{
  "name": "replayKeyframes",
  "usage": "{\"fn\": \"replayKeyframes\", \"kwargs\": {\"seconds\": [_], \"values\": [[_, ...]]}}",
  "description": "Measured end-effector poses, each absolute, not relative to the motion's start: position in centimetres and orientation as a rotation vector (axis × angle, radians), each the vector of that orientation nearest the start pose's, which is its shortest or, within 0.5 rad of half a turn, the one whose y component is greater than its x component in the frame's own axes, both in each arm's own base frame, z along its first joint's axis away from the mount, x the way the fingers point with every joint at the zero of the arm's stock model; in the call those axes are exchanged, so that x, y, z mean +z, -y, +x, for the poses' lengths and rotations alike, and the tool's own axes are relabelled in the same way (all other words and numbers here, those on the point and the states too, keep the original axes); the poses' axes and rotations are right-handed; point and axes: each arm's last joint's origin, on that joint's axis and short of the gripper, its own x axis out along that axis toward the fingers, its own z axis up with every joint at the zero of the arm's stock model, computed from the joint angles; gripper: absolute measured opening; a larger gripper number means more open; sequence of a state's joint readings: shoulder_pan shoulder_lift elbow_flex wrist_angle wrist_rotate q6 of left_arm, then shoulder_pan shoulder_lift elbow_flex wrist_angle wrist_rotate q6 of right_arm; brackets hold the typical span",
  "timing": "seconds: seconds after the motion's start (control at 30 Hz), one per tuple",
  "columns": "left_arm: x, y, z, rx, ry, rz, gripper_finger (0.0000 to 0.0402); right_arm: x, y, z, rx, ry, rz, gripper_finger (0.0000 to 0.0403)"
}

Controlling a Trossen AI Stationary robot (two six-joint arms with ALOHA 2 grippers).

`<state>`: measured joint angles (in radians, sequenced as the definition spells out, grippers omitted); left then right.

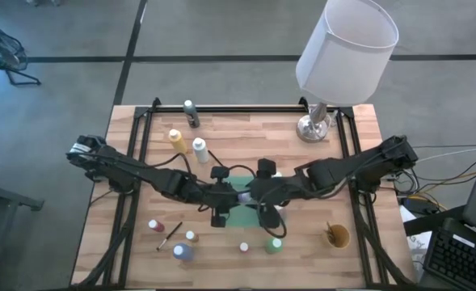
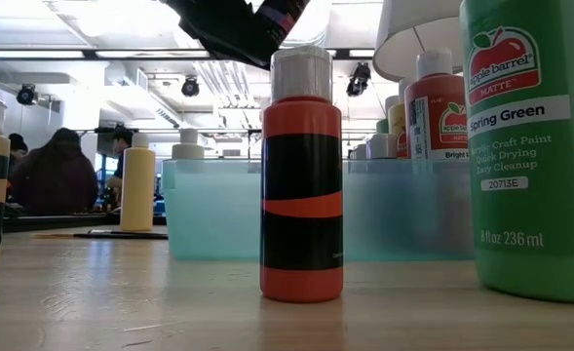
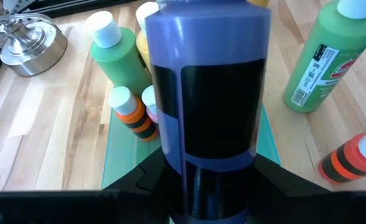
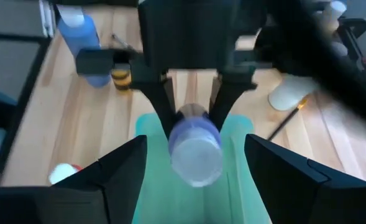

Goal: Pick & Place Paint Supplies
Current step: Put the purple paint bottle into the green bin

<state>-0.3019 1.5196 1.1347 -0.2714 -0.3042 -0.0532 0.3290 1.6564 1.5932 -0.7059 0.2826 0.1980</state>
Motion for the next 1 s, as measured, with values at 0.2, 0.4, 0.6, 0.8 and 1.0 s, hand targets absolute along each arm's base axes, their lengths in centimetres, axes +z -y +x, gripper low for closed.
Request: {"fn": "replayKeyframes", "kwargs": {"seconds": [0.2, 0.4, 0.6, 0.8, 1.0], "values": [[27.23, 9.0, 31.91, 0.02, -0.628, 0.145, 0.0143, 33.41, -10.76, 35.02, -0.034, -0.767, -0.068, 0.0243], [27.18, 8.99, 31.88, 0.02, -0.634, 0.147, 0.0143, 33.79, -10.74, 34.97, -0.035, -0.745, -0.062, 0.022], [27.17, 8.99, 31.88, 0.02, -0.634, 0.147, 0.0143, 33.61, -10.77, 35.06, -0.033, -0.752, -0.072, 0.0192], [27.18, 8.99, 31.88, 0.02, -0.634, 0.147, 0.0143, 33.62, -10.77, 35.06, -0.031, -0.752, -0.072, 0.0152], [27.13, 8.99, 31.87, 0.02, -0.635, 0.144, 0.0143, 33.56, -10.8, 35.01, -0.002, -0.766, -0.061, 0.0113]]}}
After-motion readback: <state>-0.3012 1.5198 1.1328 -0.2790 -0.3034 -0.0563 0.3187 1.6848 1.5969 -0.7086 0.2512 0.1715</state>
